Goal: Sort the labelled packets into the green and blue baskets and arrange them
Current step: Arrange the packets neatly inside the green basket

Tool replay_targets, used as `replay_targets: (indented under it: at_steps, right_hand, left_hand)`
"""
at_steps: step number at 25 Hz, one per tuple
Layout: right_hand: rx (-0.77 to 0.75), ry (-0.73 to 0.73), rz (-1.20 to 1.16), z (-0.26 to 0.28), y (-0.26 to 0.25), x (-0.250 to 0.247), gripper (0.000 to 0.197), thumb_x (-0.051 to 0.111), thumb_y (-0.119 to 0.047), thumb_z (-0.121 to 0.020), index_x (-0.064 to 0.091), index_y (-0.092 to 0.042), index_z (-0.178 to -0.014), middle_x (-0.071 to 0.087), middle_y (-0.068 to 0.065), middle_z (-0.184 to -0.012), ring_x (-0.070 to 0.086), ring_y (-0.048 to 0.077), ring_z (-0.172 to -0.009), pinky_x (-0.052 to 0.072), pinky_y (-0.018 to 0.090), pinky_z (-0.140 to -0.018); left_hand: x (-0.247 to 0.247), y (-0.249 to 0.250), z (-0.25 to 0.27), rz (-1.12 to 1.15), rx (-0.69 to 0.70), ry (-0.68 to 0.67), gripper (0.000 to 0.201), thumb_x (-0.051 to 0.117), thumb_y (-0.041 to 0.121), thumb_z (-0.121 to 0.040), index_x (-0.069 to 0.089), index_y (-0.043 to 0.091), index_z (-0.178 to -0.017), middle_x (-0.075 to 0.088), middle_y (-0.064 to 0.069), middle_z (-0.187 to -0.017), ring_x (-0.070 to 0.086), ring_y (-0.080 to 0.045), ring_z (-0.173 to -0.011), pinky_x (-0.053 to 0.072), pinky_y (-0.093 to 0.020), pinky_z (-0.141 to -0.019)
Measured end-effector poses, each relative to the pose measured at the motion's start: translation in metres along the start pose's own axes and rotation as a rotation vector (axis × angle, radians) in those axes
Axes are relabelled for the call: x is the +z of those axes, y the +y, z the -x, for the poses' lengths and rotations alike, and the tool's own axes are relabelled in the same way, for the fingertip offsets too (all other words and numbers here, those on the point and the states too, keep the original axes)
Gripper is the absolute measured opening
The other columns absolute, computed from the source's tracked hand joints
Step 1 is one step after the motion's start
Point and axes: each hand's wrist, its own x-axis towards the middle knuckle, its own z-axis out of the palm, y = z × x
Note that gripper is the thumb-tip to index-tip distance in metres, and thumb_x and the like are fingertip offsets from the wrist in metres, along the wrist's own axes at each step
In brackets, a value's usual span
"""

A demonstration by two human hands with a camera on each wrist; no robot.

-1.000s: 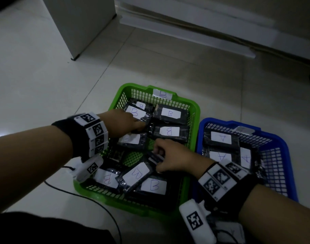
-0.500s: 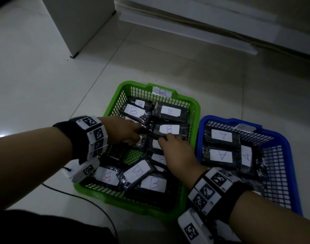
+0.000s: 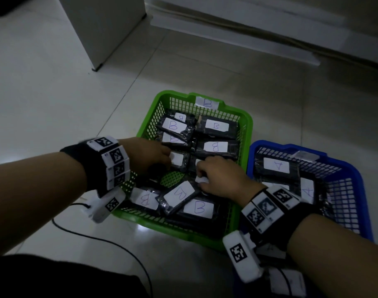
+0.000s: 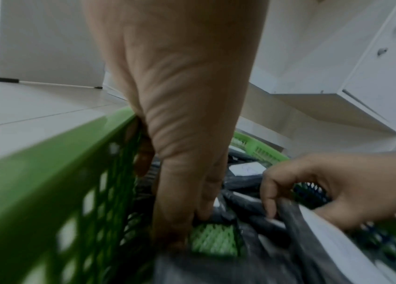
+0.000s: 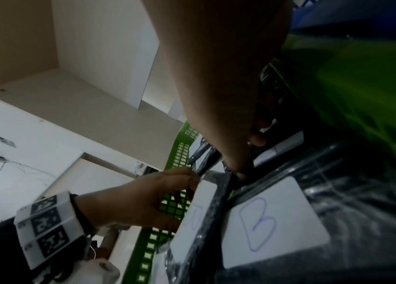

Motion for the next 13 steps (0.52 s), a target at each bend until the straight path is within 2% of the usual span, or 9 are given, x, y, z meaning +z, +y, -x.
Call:
replay_targets:
  at_steps: [2,5,8,10,13]
  right_hand:
    - [-0.052,-0.048,0.072,0.001,-0.002,-0.001,0.029,0.063,-0.033,-0.084,0.054,-0.019,-0.109,0.055,0.004,-0.111,0.049,0.025,-0.106,0.042,0.032,-0.073]
    - [-0.085,-0.046,0.177,0.001,-0.006,0.000,0.028,0.058,-0.020,-0.086,0.051,-0.013,-0.112,0.056,0.007,-0.114,0.052,0.027,-0.105,0.040,0.032,-0.069]
    - [-0.055,0.006,0.071,0.002,-0.012,-0.001,0.025,0.057,-0.019,-0.084,0.053,-0.010,-0.107,0.059,0.010,-0.109,0.057,0.029,-0.098,0.046,0.033,-0.072]
    - [-0.010,0.021,-0.072,0.002,-0.009,-0.006,0.025,0.061,-0.021,-0.079,0.058,-0.011,-0.102,0.062,0.009,-0.100,0.059,0.028,-0.092,0.049,0.033,-0.072]
    - [0.033,0.008,-0.226,0.001,0.000,-0.012,0.020,0.063,-0.017,-0.079,0.065,-0.013,-0.098,0.066,0.007,-0.089,0.061,0.025,-0.084,0.051,0.032,-0.072]
  left_hand:
    - [0.002,0.003,0.002,-0.021,-0.003,-0.017,0.051,0.056,0.038,-0.089,0.039,0.036,-0.137,0.032,0.005,-0.141,0.041,-0.019,-0.125,0.047,-0.036,-0.096]
    - [0.003,0.006,0.001,-0.044,0.014,-0.032,0.035,0.055,0.034,-0.090,0.053,0.030,-0.124,0.036,0.002,-0.135,0.040,-0.020,-0.123,0.045,-0.034,-0.096]
    - [0.000,0.006,0.001,0.049,0.038,-0.009,0.021,0.056,0.032,-0.090,0.064,0.026,-0.109,0.046,0.004,-0.121,0.044,-0.016,-0.115,0.044,-0.028,-0.092]
    - [-0.002,0.010,0.001,0.247,0.011,0.028,0.027,0.049,0.037,-0.094,0.063,0.022,-0.112,0.057,0.002,-0.116,0.052,-0.015,-0.107,0.043,-0.027,-0.092]
    - [-0.001,0.021,-0.006,0.419,-0.026,-0.020,0.047,0.038,0.057,-0.092,0.059,0.022,-0.116,0.064,0.000,-0.112,0.056,-0.015,-0.096,0.043,-0.030,-0.093]
